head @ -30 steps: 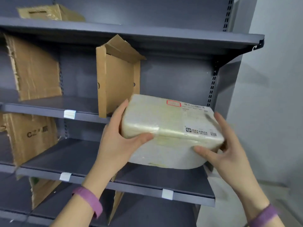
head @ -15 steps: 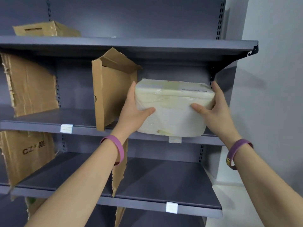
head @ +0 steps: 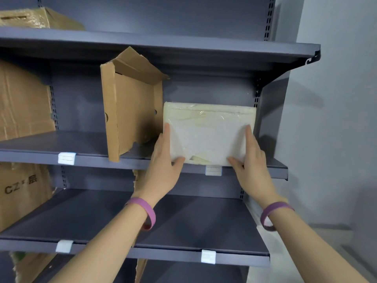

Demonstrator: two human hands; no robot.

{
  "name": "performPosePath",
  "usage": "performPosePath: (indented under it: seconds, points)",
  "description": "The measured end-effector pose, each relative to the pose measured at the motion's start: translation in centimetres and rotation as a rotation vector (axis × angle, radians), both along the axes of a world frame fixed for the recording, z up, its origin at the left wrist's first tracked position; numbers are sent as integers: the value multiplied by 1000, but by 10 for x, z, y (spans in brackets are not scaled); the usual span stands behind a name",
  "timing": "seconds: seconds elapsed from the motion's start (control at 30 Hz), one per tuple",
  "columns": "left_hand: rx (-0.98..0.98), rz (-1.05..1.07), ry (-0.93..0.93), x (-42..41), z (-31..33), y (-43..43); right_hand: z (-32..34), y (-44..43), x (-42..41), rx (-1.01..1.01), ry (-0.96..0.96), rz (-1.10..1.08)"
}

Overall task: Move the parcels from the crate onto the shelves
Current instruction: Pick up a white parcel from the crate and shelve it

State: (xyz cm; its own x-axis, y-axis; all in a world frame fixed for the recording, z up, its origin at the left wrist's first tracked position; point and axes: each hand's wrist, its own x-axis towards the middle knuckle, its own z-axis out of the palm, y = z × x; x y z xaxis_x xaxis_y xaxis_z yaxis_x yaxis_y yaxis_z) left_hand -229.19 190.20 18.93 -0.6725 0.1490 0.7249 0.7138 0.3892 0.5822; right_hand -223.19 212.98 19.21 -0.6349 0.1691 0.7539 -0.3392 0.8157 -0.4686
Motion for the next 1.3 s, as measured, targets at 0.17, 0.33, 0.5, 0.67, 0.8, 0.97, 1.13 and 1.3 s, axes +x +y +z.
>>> performPosePath:
  seconds: [0.17,0.33,0.5,0.67,0.8,0.97,1.13,1.3]
  points:
    - [-326,340,283,20,-31,-8,-36,4,12,369,156,-278]
    - [-598,382,342,17,-43,-7,-45,6,6,601,175,-294]
    - [-683,409,259,8,-40,-2,-42,5,-2,635,39,-291]
    - [-743,413,166,-2,-42,4,-37,2,-6,617,-106,-273]
    - [-755,392,149,-5,-50,3,-39,4,-9,614,-156,-283]
    - [-735,379,167,-5,-52,4,-37,5,-15,653,-213,-331]
    - [-650,354,176,0,-53,4,-43,-2,-9,632,-189,-319]
    - [-403,187,230,19,-71,32,-65,-10,26,404,-89,-304]
